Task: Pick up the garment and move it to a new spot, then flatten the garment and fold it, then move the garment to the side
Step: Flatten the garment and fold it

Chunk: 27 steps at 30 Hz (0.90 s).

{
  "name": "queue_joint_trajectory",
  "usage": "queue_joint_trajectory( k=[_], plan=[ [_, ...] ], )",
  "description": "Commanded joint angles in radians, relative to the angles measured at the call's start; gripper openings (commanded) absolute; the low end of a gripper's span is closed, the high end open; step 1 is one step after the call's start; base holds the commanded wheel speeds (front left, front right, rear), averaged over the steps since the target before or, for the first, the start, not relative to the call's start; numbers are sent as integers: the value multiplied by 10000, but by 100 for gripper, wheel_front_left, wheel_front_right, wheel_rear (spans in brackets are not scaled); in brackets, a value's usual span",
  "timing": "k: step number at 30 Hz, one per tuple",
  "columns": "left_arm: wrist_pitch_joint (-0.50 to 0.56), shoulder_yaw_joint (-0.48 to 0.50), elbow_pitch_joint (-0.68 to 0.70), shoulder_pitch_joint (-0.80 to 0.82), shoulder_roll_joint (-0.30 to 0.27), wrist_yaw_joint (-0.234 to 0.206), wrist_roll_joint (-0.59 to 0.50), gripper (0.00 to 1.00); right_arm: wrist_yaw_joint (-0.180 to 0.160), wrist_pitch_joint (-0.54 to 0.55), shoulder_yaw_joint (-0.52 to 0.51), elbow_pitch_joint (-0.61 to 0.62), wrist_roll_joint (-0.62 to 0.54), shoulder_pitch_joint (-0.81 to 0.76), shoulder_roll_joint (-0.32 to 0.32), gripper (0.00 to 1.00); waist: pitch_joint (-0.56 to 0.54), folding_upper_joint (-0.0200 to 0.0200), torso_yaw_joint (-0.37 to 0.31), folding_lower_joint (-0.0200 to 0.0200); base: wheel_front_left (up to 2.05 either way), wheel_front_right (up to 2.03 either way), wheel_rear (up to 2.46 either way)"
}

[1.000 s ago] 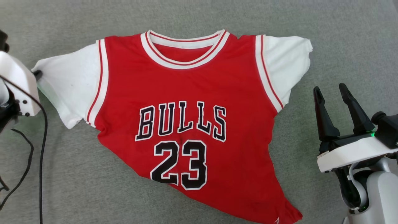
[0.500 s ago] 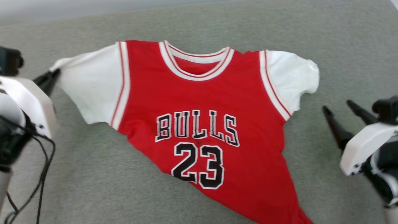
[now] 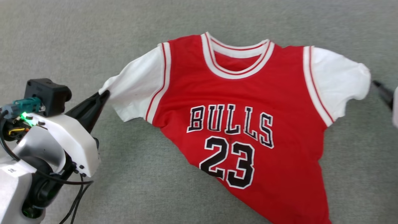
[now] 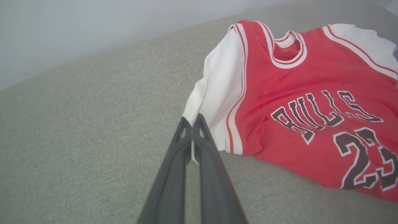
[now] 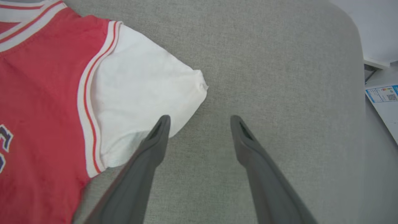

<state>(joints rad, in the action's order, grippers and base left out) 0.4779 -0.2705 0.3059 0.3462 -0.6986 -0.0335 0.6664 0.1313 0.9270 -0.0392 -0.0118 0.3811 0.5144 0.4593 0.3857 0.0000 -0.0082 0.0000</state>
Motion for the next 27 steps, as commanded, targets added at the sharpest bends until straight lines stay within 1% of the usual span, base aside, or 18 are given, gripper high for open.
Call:
queue_joint_trajectory(
  k=[1, 5, 12, 16, 21, 22, 23, 24, 27],
  plan=[
    [-38, -28, 212, -105, 43, -72, -98, 0, -9, 279, 19, -301, -185, 382, 243, 100, 333, 0, 326, 0, 0, 0, 0],
    [-74, -196, 461, 113, 150, -66, -230, 0, -11, 531, 154, -985, -468, 1006, 553, 100, 600, 0, 606, 0, 0, 0, 0],
    [-158, -468, 496, 440, 343, 48, -378, 0, -9, 244, 452, -2091, -974, 1545, 836, 100, 931, 0, 942, 0, 0, 0, 0],
    [-236, -558, 436, 588, 378, 127, -403, 0, -9, 141, 621, -2675, -857, 1604, 698, 100, 1052, 0, 1059, 0, 0, 0, 0],
    [-273, -627, 353, 741, 438, 152, -455, 0, -3, 18, 1118, -3239, -556, 1366, 636, 100, 1152, 0, 1153, 0, 0, 0, 0],
    [-282, -640, 324, 737, 445, 149, -453, 0, 8, -16, 1211, -3352, -501, 1325, 650, 71, 1160, 0, 1162, 0, 0, 0, 0],
    [-290, -652, 300, 741, 450, 154, -452, 0, 6, -74, 1287, -3447, -469, 1290, 677, 22, 1164, 0, 1168, 0, 0, 0, 0],
    [-300, -652, 271, 754, 457, 154, -453, 0, 6, -177, 1369, -3512, -448, 1283, 733, 0, 1164, 0, 1174, 0, 0, 0, 0],
    [-346, -643, 168, 782, 470, 135, -451, 0, -11, -658, 1368, -3667, -378, 1411, 876, 0, 1103, 0, 1161, 0, 0, 0, 0]
  ],
)
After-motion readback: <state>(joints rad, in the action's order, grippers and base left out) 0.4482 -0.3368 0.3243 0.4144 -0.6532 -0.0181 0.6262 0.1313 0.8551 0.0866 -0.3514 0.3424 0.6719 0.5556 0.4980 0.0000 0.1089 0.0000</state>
